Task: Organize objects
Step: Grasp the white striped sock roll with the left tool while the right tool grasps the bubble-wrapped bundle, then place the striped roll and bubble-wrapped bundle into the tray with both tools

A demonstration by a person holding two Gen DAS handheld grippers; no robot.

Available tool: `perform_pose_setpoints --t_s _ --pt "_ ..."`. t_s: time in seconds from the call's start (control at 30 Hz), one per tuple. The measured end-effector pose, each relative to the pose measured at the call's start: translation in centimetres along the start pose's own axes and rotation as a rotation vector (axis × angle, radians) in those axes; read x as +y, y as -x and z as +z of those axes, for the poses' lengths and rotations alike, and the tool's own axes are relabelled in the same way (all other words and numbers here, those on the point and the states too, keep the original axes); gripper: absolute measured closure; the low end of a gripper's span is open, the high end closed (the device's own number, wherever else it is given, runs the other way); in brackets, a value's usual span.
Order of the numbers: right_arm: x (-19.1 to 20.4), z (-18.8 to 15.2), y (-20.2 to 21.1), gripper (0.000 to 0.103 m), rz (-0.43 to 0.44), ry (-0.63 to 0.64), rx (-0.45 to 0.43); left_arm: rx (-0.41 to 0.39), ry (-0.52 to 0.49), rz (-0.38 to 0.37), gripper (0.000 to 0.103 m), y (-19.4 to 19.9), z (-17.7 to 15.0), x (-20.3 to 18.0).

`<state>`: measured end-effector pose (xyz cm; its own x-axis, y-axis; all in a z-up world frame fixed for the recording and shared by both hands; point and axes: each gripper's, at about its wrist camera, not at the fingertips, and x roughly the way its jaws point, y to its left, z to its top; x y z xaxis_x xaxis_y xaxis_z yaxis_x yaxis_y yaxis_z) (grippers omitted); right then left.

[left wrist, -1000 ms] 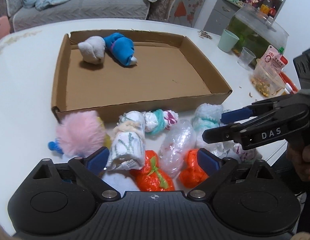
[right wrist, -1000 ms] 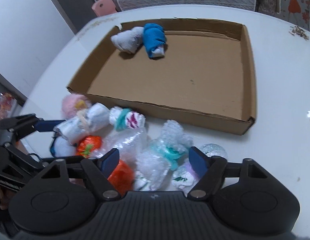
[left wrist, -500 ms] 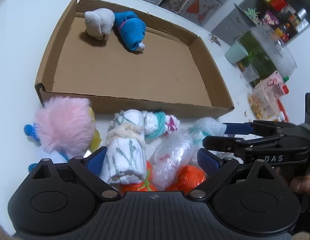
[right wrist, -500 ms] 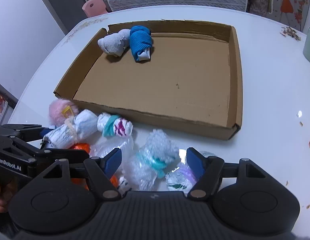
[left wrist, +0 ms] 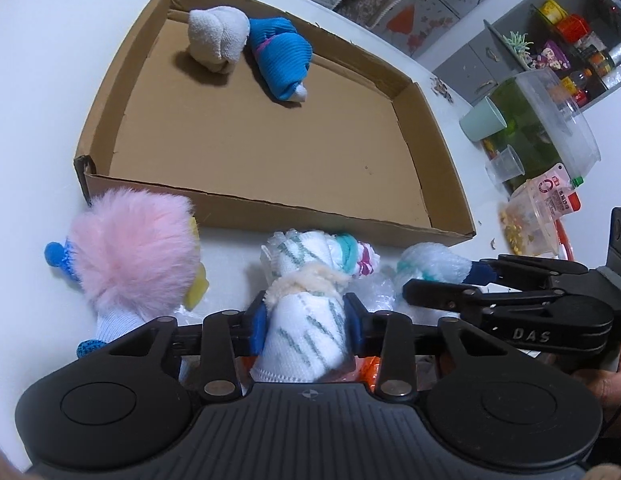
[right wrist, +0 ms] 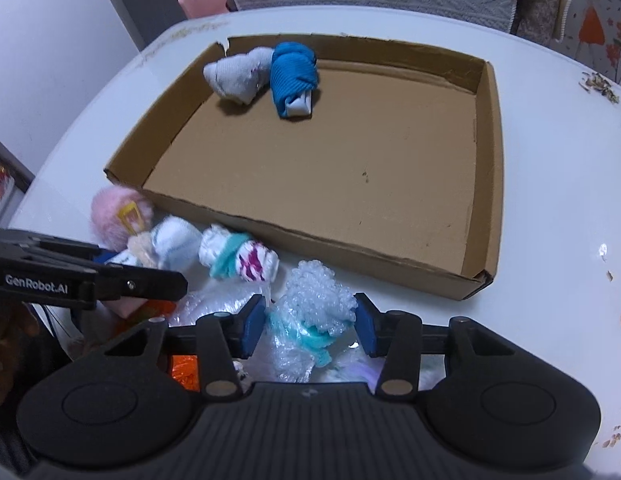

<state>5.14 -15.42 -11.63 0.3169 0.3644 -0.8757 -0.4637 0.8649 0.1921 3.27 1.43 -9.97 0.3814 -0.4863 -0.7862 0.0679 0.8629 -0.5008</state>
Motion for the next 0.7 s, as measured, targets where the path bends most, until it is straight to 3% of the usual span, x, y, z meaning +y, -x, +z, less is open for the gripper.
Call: perform_pose_setpoints --t_s 0.37,0.6,0.7 --pt "-1.2 0.6 2.6 0.06 0.073 -0.088 -0.087 -0.101 -0.049 -0.006 0.059 3.3 0.0 -1.6" --pt "-0.8 2.4 5.2 0.06 0.11 -0.097 -0.166 -0.243 -0.133 0.055 0.059 7.8 1.3 -3.1" --pt "-0.6 3.7 6.6 0.06 0.163 -0.097 -0.208 -0.309 -0.149 0.089 0.059 9.6 2.6 -3.6"
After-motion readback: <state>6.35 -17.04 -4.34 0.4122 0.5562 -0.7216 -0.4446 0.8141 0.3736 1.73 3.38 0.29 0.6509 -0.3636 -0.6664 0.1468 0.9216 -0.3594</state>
